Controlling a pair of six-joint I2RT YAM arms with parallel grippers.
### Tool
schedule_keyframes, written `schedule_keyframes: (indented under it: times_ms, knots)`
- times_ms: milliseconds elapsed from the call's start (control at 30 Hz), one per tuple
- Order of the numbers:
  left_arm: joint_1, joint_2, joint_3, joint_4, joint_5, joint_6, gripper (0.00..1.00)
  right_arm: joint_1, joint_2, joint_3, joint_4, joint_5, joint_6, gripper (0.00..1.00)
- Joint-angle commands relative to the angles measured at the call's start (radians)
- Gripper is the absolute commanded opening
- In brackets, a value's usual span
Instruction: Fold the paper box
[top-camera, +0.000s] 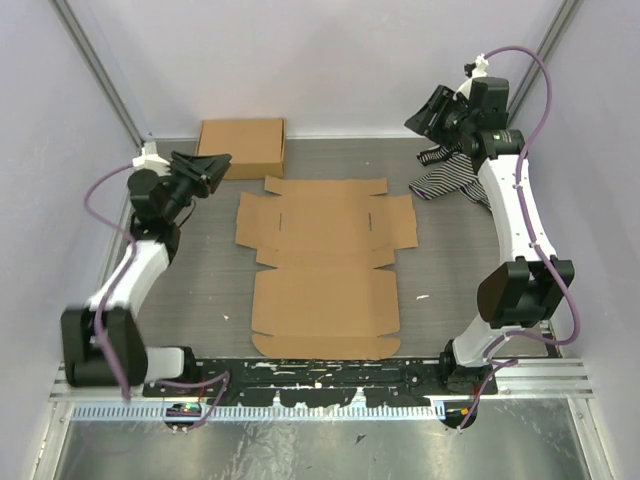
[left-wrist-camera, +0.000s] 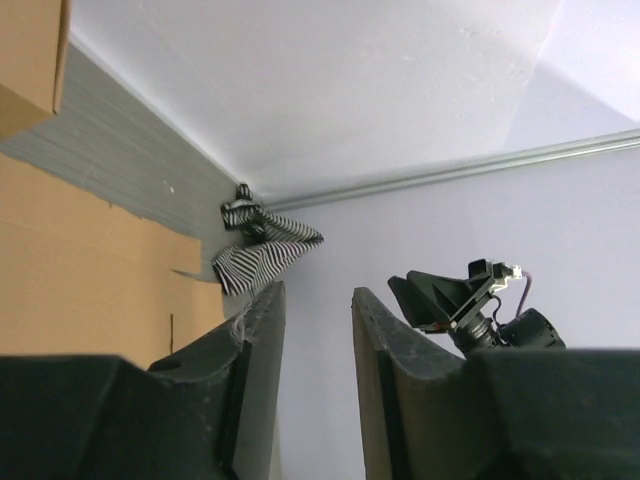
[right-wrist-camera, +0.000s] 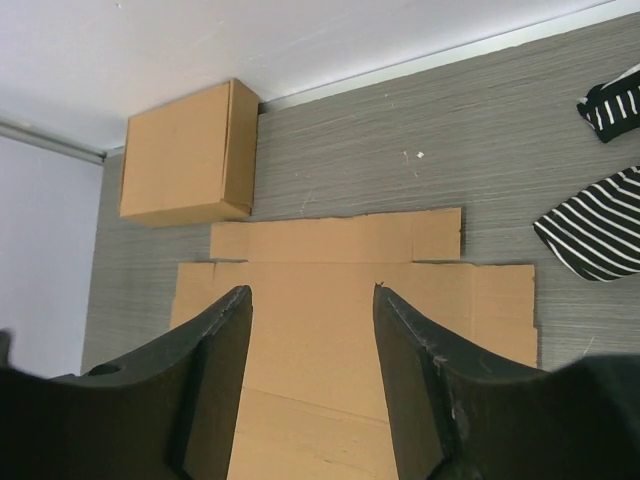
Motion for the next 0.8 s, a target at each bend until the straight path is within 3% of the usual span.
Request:
schedule_keyframes:
  times_ms: [0,67,100,133,200,233,300,400,767]
  knots:
    - [-0.003,0.299,0.084,0.442,0.331,-0.282,0.44,0.026,0.023,0.070,-0.034,0.015,-0.063,0.57]
    - [-0.030,0.339,0.192,0.291,0.421,-0.185,0.49,0.032,0.054,0.102,-0.065,0.007,-0.069,0.58]
    - [-0.043,0.321,0.238,0.096,0.422,-0.063,0.51,0.035,0.080,0.131,-0.095,0.011,-0.072,0.58]
    - [-0.060,0.295,0.309,-0.198,0.361,0.134,0.55,0.038,0.107,0.168,-0.133,0.018,-0.078,0.58]
    - [-0.137,0.273,0.524,-0.779,0.088,0.567,0.68,0.045,0.175,0.252,-0.215,0.040,-0.096,0.59]
    - [-0.188,0.288,0.659,-0.957,-0.074,0.711,0.75,0.050,0.218,0.297,-0.246,0.048,-0.102,0.59]
    - [-0.256,0.340,0.787,-1.141,-0.290,0.854,0.79,0.056,0.264,0.332,-0.273,0.063,-0.095,0.63]
    - [-0.263,0.436,0.909,-1.266,-0.374,0.864,0.79,0.068,0.347,0.396,-0.308,0.102,-0.097,0.76]
    - [-0.265,0.617,0.996,-1.246,-0.375,0.790,0.76,0.083,0.557,0.417,-0.314,0.151,-0.112,0.72]
